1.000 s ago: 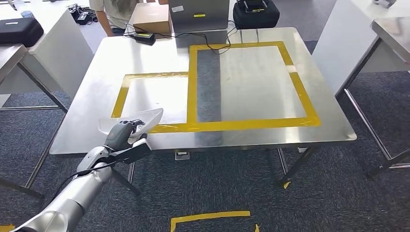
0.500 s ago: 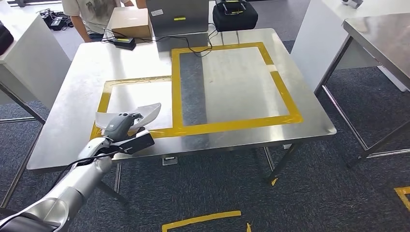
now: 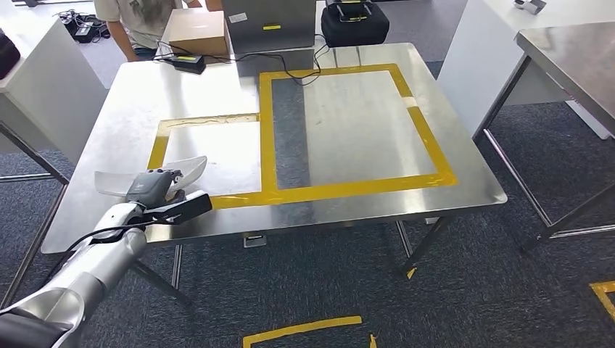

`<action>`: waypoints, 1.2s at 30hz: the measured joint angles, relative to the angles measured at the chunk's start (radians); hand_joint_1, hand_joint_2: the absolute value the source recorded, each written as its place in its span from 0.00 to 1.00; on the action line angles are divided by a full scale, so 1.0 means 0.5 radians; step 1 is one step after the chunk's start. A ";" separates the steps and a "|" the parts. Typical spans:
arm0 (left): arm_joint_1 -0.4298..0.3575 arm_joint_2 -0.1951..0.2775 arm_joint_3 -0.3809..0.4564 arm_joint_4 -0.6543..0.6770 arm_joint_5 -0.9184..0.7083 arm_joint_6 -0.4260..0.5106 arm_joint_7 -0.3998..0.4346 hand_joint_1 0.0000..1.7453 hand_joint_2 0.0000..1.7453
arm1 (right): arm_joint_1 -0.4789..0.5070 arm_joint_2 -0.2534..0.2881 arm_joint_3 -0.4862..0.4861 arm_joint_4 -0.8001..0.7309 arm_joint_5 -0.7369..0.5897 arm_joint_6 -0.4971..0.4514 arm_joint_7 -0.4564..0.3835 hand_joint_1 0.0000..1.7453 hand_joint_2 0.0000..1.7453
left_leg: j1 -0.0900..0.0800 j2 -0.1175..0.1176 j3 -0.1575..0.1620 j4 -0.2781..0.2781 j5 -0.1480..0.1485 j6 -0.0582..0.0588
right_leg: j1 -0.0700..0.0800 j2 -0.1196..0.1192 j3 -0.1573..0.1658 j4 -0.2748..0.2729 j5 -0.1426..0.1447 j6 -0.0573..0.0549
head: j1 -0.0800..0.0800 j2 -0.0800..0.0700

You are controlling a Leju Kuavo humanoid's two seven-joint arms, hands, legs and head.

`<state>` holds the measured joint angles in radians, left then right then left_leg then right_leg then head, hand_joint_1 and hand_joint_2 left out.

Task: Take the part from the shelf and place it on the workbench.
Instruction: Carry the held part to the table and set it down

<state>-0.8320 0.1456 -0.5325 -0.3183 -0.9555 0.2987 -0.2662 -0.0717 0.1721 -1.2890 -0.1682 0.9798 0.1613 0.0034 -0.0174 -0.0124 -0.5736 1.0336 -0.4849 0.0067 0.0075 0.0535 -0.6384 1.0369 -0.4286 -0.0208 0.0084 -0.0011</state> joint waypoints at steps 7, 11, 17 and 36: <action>-0.014 0.068 -0.149 0.057 -0.245 0.130 0.084 0.00 1.00 | -0.004 -0.018 0.000 0.000 0.047 0.006 -0.005 0.00 0.00 | 0.002 -0.004 -0.002 -0.001 0.002 -0.001 | 0.002 -0.004 0.000 0.000 -0.001 0.000 | 0.000 0.000; -0.033 0.076 -0.174 0.076 -0.275 0.159 0.106 0.00 1.00 | -0.004 -0.020 0.000 0.000 0.047 0.001 -0.005 0.00 0.00 | 0.002 -0.004 -0.002 -0.001 0.002 -0.001 | 0.001 -0.003 -0.001 0.000 -0.001 0.000 | 0.000 0.000; -0.038 0.073 -0.208 0.083 -0.325 0.288 0.112 0.00 1.00 | -0.007 -0.022 0.000 0.000 0.044 -0.006 0.013 0.00 0.00 | 0.001 -0.005 -0.003 -0.001 0.001 0.000 | 0.001 -0.003 -0.001 -0.001 -0.001 0.001 | 0.000 0.000; -0.034 -0.162 -0.036 -0.048 0.193 0.529 -0.449 0.00 0.00 | -0.008 -0.024 -0.001 0.000 0.031 -0.047 0.029 0.00 0.00 | 0.001 -0.008 -0.006 -0.001 0.000 0.001 | 0.000 -0.006 -0.002 -0.004 -0.002 0.003 | 0.000 0.000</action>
<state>-0.8491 0.0646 -0.5504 -0.3423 -0.8592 0.5634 -0.4907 -0.0759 0.1602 -1.2895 -0.1682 0.9953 0.1380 0.0177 -0.0170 -0.0166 -0.5765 1.0331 -0.4848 0.0075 0.0077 0.0504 -0.6396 1.0350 -0.4297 -0.0195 0.0083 -0.0011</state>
